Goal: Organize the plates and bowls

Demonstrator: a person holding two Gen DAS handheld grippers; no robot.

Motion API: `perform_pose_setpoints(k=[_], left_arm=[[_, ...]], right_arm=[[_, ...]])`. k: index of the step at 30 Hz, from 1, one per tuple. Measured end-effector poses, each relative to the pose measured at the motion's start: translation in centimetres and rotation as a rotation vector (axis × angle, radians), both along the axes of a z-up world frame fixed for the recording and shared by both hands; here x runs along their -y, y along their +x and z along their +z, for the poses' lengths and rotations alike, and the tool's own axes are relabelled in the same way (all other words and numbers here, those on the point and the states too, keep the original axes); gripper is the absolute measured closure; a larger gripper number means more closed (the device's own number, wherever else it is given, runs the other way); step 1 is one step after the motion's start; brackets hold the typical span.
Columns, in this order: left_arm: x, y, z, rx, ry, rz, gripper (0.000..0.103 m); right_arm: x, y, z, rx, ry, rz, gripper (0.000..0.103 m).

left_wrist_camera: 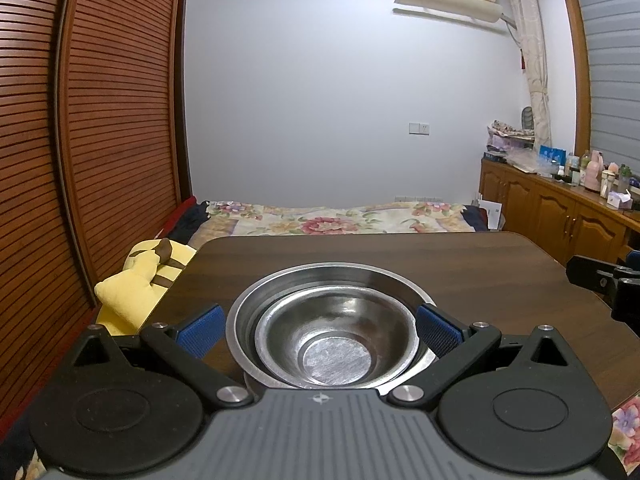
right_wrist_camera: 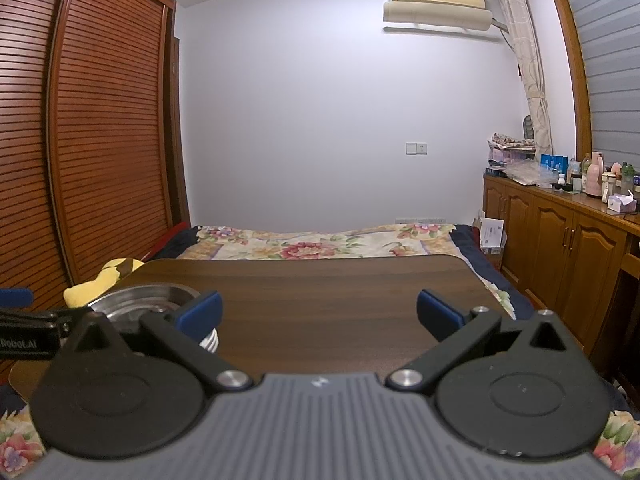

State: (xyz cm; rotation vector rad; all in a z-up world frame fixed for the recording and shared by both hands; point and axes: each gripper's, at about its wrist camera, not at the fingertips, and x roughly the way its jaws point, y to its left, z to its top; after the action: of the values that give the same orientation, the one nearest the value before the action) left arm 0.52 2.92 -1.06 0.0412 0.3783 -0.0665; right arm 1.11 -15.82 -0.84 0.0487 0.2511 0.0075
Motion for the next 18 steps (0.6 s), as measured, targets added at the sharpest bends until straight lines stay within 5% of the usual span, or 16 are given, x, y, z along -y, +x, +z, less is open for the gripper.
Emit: perform_pose_setpoints(k=[18], left_arm=[[0.02,0.02,-0.12,-0.002,0.007,-0.004,0.0]], right_arm=[[0.06,0.01,-0.22,-0.002,0.004,0.0,0.0]])
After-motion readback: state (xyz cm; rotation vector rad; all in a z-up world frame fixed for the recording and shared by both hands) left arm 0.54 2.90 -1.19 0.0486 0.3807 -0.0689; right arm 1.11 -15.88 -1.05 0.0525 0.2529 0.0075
